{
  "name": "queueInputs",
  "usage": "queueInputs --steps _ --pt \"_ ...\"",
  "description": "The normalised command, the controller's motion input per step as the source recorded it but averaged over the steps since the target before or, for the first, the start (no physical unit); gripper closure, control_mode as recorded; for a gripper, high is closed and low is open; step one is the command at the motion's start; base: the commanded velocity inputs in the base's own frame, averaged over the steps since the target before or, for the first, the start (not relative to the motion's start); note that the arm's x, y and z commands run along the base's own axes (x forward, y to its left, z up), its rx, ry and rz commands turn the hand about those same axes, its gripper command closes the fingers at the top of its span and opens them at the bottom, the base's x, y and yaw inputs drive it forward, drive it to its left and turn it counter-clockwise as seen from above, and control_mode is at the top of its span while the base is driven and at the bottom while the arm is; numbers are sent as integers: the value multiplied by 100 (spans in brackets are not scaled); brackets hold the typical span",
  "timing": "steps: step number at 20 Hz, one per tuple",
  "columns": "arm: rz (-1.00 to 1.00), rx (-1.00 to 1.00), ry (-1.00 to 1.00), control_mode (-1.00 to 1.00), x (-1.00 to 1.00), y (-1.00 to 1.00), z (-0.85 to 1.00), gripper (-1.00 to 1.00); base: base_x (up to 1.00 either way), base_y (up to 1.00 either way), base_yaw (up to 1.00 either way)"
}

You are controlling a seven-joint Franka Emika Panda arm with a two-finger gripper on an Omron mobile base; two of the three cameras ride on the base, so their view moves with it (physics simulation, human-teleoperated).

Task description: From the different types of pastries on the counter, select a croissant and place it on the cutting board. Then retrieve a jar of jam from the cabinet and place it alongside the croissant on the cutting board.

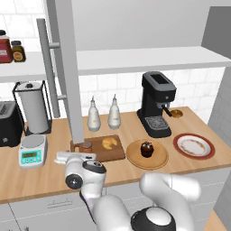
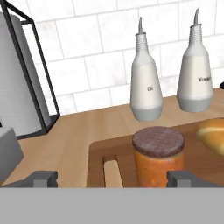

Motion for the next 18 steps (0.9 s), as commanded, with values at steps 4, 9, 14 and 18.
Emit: queueInputs --steps 4,9,14,18 --pt "-3 -1 0 -100 -100 42 14 -100 0 0 0" --pt "-2 -1 0 -100 -100 44 47 -100 0 0 0" --pt "-3 0 0 -100 -100 47 40 -100 0 0 0" --pt "-1 0 0 -100 -100 63 2 -100 0 0 0"
